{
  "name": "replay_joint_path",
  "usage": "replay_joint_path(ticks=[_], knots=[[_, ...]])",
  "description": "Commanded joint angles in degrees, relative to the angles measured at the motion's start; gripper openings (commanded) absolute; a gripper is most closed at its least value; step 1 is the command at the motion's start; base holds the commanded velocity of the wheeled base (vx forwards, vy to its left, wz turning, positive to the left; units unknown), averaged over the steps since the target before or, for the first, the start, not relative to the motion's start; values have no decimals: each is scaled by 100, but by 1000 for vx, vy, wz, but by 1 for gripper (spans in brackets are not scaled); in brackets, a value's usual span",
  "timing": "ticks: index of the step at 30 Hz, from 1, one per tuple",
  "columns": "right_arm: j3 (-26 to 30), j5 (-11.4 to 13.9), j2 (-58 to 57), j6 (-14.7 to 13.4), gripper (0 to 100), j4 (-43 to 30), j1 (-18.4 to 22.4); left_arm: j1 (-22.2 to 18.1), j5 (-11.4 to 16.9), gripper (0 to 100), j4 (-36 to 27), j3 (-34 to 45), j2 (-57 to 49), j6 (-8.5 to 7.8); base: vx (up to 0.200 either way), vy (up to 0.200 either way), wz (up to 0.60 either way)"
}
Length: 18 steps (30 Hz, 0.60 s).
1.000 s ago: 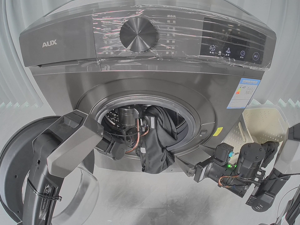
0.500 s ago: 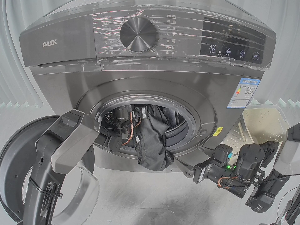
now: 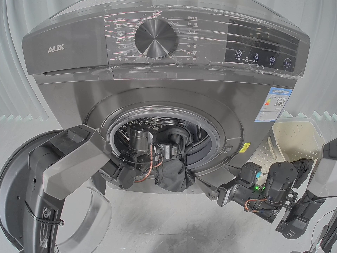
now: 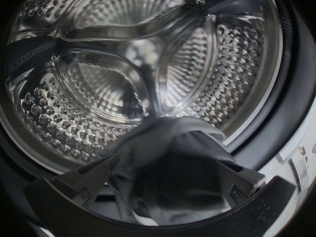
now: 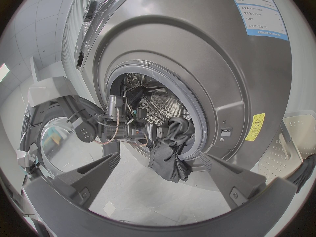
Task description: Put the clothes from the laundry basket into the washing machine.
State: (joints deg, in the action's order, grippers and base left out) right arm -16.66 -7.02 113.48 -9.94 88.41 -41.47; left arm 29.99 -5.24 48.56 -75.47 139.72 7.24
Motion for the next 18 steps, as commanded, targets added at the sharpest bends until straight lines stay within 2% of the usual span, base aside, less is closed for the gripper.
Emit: replay_joint_path(ticks=[1, 3, 11, 12, 18], knots=[[5, -1, 7, 0, 100, 1, -19, 200, 313, 100, -48, 692, -454, -197, 0, 0, 0], [5, -1, 7, 0, 100, 1, -19, 200, 331, 100, -48, 753, -393, -276, 0, 0, 0], [5, -1, 7, 0, 100, 1, -19, 139, 322, 100, 14, 692, 126, -425, 0, 0, 0], [-3, -1, 7, 0, 100, 1, -19, 139, 322, 0, 31, 692, 170, -452, 0, 0, 0], [-3, -1, 7, 0, 100, 1, -19, 130, 304, 0, 93, 525, 337, -452, 0, 0, 0]])
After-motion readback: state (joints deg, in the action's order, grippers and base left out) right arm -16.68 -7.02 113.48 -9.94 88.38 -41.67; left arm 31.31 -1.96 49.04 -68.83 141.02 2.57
